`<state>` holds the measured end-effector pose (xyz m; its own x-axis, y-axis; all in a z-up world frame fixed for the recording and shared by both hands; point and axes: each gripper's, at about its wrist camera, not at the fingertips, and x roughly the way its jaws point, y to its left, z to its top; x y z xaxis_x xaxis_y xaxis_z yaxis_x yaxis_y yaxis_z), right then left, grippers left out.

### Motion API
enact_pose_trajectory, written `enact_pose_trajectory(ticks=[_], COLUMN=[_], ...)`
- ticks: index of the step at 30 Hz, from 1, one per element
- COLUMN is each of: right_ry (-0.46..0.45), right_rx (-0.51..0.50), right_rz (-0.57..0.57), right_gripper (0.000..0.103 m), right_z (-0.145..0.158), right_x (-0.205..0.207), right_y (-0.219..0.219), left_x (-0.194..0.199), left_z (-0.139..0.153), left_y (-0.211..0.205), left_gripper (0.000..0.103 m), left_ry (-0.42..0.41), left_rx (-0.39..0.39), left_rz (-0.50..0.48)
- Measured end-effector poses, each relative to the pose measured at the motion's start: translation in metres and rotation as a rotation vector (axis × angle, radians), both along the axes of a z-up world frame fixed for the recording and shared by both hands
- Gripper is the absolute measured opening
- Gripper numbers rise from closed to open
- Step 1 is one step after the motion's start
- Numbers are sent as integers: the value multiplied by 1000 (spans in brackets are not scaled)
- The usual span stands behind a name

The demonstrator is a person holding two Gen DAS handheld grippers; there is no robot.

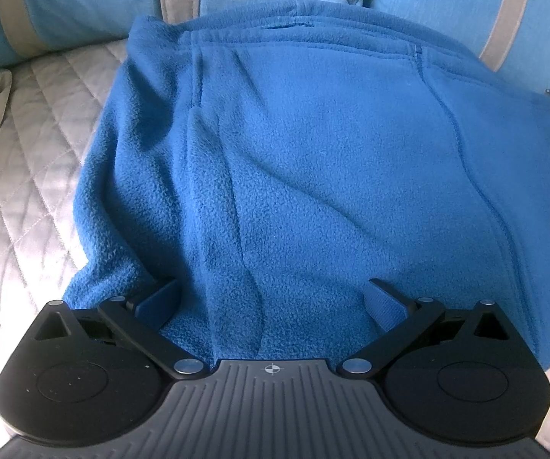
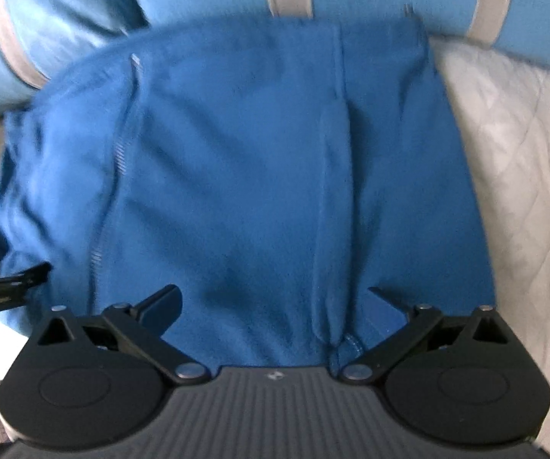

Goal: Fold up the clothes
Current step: 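Pull both open tools back over the folded hoodie, smoothing it, then raise both open tools and move them to the folded hoodie's side edge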

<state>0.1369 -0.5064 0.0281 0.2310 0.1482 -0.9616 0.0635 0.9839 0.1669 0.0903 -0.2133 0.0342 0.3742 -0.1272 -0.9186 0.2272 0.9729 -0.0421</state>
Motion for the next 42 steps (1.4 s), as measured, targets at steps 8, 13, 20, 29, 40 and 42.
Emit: enact_pose_trajectory(ticks=[8,13,20,29,40,42], right_ry=[-103,-121,-124,-69,-23,-13], right_rx=[-78,-75,-79,-102,-79,-74], right_rz=[52,49,57,130,139,154], right_gripper=[101,101,101,101,101,101], right_z=[-26,-26,-24,-18,-16,-16], right_x=[-16,-19,-19,-9,-3,-3], right_y=[17,14,14,14,9,8], left_x=[1,4,1,-3,-5,-4], left_z=[8,15,15,13,15,15], left_y=[3,-2,-7,-11,-8,-8], left_gripper=[103,103,103,103,103,103], left_ry=[-3,-30,-68,-114,-147,-146], left_rx=[2,9,20,25,6,2], left_rz=[5,-10,-18,-28,-40,-47])
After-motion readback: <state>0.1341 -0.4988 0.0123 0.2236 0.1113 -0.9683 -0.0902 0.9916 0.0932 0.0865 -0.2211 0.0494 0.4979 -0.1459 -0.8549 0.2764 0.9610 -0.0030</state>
